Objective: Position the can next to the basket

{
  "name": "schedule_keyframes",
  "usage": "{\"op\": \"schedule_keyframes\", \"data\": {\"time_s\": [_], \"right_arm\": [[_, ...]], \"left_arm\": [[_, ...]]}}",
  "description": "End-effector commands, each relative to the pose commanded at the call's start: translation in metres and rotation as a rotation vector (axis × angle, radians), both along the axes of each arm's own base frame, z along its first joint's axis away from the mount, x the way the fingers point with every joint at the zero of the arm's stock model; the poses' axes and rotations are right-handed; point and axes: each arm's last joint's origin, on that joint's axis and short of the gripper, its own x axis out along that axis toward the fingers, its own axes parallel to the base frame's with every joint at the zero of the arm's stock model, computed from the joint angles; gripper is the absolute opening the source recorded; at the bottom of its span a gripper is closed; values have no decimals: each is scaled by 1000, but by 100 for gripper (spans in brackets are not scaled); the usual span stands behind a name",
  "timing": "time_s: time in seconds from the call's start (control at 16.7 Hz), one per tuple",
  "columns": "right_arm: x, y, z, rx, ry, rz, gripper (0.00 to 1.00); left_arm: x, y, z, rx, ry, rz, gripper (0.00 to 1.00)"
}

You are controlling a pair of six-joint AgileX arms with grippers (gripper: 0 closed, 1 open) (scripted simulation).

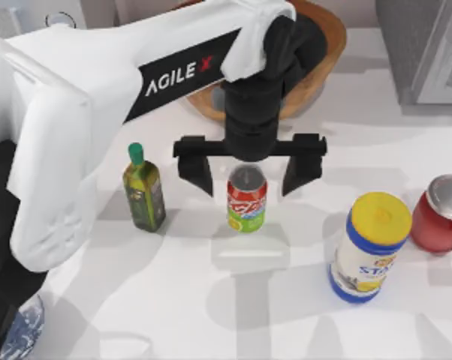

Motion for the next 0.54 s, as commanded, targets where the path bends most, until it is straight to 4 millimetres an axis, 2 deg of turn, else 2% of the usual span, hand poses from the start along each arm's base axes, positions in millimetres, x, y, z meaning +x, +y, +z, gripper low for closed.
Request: {"op": "schedule_keyframes", "data": {"time_s": [0.24, 0.42, 0.54], "right_arm": [[0, 0, 0, 0, 0, 0, 100], [0, 0, 0, 0, 0, 0, 100], [0, 0, 0, 0, 0, 0, 100]], "left_arm": [[0, -1, 8, 5, 6, -1, 100], [1, 0, 33, 2, 2, 0, 100], [1, 1, 40, 0, 0, 2, 100]]}}
